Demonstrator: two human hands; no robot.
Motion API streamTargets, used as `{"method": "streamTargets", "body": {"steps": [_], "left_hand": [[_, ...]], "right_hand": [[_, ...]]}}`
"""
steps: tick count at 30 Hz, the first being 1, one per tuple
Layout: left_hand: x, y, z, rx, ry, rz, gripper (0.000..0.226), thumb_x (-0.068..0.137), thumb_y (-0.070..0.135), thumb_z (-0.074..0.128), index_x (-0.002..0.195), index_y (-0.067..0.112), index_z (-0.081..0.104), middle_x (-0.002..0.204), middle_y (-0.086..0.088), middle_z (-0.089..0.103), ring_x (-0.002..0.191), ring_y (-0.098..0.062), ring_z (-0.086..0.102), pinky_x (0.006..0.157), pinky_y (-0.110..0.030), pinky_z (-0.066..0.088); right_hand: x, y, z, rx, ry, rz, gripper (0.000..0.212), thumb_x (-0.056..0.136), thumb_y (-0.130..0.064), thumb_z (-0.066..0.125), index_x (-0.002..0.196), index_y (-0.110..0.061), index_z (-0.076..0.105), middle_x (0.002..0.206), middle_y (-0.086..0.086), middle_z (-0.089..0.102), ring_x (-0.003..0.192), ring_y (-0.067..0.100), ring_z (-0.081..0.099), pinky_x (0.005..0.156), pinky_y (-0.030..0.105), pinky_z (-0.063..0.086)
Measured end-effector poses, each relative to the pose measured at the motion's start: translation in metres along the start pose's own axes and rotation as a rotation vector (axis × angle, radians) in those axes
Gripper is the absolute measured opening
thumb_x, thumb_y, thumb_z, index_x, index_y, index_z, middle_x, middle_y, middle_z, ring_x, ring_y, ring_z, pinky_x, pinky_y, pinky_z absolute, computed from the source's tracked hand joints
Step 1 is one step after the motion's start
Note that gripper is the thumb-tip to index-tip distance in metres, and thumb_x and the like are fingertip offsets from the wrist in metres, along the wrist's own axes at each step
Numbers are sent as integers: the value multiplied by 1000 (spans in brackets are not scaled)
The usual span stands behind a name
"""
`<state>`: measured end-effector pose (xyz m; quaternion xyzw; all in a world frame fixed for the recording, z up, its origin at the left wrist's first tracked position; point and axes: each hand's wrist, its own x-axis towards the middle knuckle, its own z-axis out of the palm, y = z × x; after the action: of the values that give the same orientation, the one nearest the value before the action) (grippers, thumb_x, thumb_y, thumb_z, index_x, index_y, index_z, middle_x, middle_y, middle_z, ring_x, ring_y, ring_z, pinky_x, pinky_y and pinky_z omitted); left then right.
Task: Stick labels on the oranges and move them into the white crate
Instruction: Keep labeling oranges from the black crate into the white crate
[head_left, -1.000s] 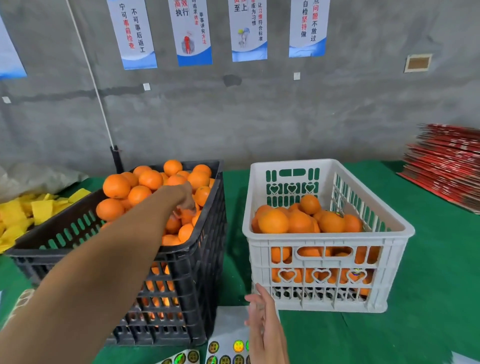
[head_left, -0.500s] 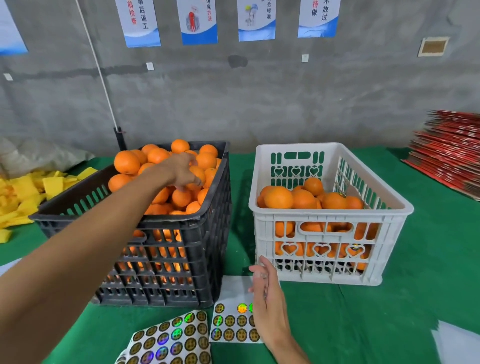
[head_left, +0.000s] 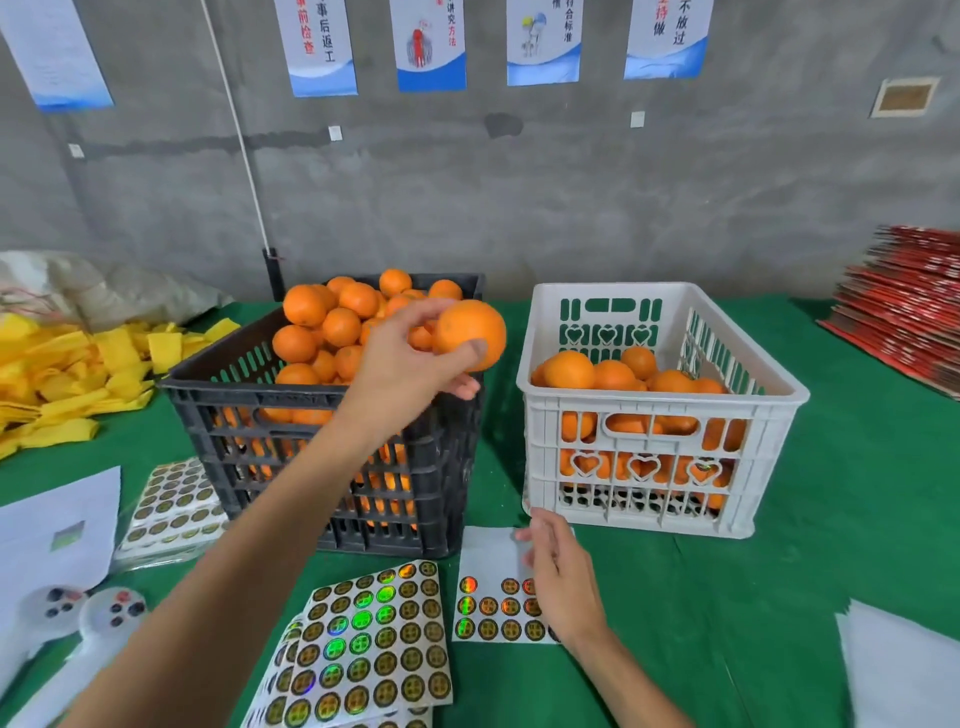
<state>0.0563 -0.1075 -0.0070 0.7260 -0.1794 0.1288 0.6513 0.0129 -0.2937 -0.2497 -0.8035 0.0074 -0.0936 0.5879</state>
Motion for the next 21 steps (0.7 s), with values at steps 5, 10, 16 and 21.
{"method": "streamTargets", "body": {"steps": [5,10,16,21], "left_hand": [[-49,-76,37,-9,-107,-179,63,67,35,88,123,34,59,132,1,63,71,-36,78,70,-42,66],[-92,-170,54,-2,-111,-423,60,73,25,90,120,36,54,137,-7,52,82,-40,76,80,-57,63],[-110,-209,60,22,-104,-424,63,70,46,89,122,51,55,134,-3,54,90,-36,76,92,-53,60],[-111,-223,64,-47,-84,-325,55,92,27,79,134,43,47,125,-9,59,88,-30,77,82,-36,63]], "right_hand": [[0,6,-15,138,81,8,24,107,-41,42,109,-35,65,96,-12,73,83,11,69,71,21,56],[8,19,-20,234,166,18,28,111,-27,41,110,-22,68,94,-3,75,89,14,71,81,24,54],[11,19,-20,286,145,7,28,111,-27,41,114,-22,68,100,-1,74,95,19,70,86,25,56],[8,22,-42,-242,-351,-174,29,96,-59,60,116,-40,69,118,-27,63,114,-1,59,97,23,50]]}}
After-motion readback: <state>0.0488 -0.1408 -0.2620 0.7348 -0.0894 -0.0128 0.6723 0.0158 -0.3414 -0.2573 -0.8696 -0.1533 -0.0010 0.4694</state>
